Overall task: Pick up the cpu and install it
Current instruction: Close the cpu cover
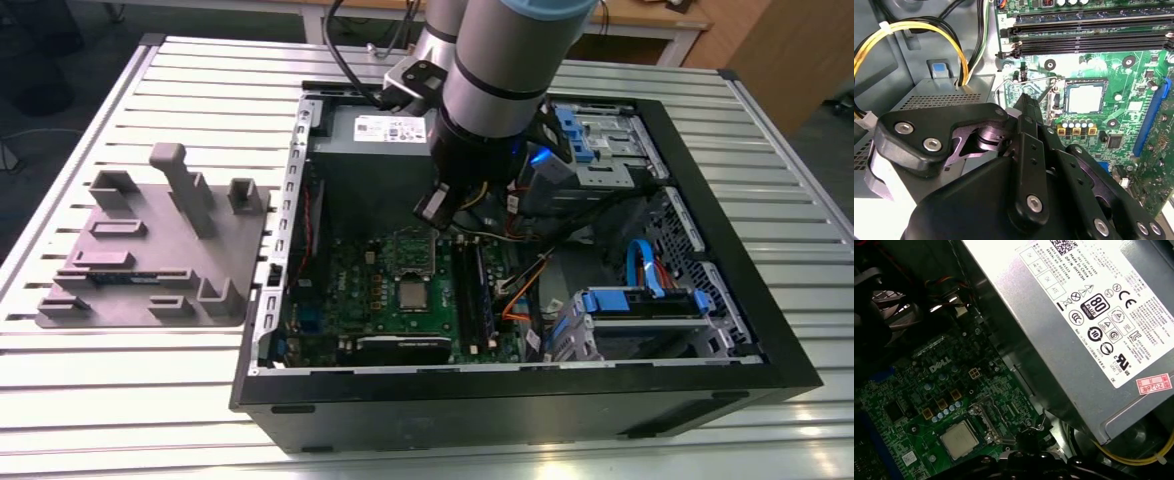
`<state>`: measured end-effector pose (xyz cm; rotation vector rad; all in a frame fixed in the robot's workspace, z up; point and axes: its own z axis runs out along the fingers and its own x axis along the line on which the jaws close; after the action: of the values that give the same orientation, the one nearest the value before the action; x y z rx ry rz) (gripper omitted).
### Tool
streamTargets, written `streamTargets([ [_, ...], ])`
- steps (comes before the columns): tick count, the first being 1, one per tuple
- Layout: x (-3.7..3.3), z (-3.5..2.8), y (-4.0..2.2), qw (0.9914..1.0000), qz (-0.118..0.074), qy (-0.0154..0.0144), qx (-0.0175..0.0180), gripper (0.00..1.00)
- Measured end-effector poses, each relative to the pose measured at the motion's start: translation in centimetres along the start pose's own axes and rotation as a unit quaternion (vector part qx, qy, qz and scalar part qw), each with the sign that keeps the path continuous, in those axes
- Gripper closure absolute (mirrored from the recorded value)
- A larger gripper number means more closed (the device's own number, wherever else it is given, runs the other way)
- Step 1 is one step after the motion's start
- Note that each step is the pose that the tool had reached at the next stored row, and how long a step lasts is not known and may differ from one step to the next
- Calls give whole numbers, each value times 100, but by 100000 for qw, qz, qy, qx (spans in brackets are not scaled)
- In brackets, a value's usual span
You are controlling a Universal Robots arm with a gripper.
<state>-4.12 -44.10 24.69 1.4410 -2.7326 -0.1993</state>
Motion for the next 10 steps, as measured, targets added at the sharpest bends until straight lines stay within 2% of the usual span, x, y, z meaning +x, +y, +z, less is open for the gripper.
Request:
streamTargets([
  [10,12,-27,8,99999,39,292,200,90],
])
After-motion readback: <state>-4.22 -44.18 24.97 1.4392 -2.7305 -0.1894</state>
